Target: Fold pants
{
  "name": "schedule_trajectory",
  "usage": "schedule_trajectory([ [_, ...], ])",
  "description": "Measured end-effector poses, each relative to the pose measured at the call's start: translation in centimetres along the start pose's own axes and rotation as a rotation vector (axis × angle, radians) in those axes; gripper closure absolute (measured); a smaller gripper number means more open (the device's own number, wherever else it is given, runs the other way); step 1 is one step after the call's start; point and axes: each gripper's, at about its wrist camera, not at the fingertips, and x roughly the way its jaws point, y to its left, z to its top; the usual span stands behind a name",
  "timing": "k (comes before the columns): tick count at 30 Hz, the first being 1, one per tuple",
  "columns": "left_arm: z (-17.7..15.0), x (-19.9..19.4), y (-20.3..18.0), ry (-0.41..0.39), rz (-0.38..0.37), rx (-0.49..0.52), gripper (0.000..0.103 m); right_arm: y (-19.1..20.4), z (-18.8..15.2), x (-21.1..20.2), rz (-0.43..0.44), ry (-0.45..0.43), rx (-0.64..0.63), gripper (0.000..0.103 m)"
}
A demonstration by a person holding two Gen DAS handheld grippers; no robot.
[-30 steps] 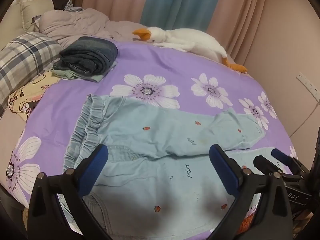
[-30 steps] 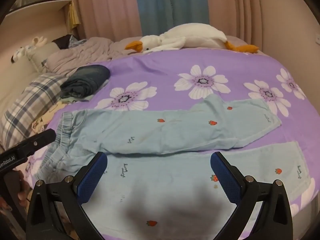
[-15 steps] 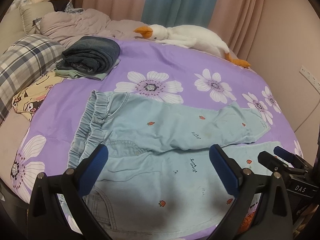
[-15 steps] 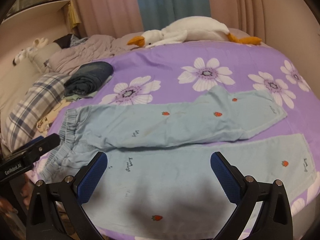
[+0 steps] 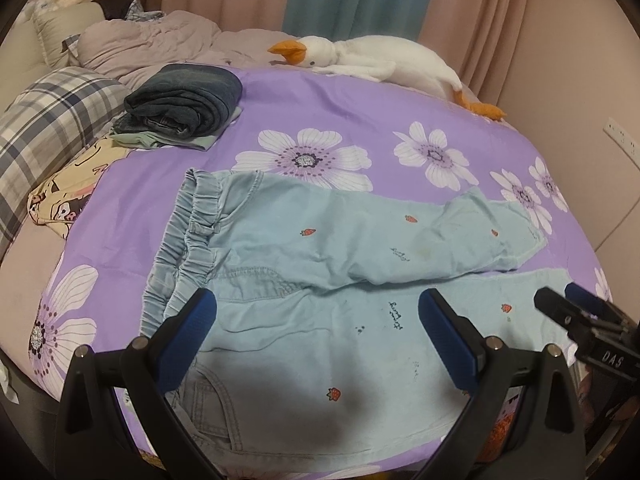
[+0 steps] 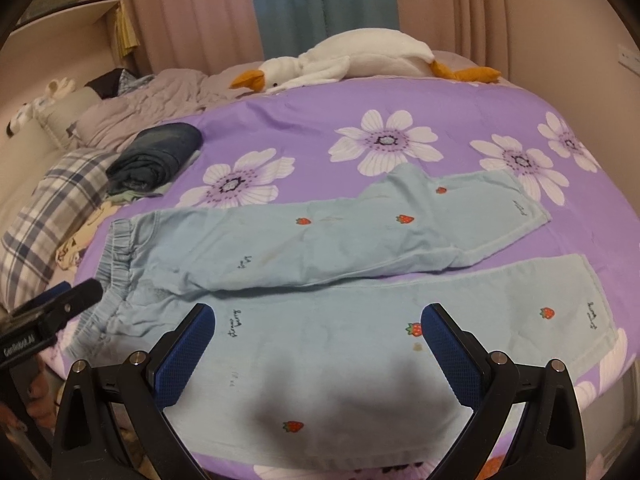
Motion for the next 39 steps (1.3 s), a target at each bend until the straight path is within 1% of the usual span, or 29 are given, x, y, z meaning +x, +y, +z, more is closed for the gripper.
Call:
schedule_trajectory([
  [6,0.1,0.3,0.2,0.023,0.004,0.002,0.002,-0.3,0.1,0.1,-0.016,0.004,0.033,0.000],
  [14,0.2,0.7,0.2,0.069,-0.027,-0.005,0.002,-0.8,-0.2,0.3,-0.026,0.017,0.068,0.000],
  [23,0.4,0.7,0.3,0.095,-0.050,-0.019,0.002,-0.9,-0.2,0.3,-0.039,0.015,0.083,0.000],
  [39,0.4,0.5,0.0,0.103,-0.057,-0.014,0.003,-1.1,-0.4,0.4,-0.038,0.018,0.086,0.000],
])
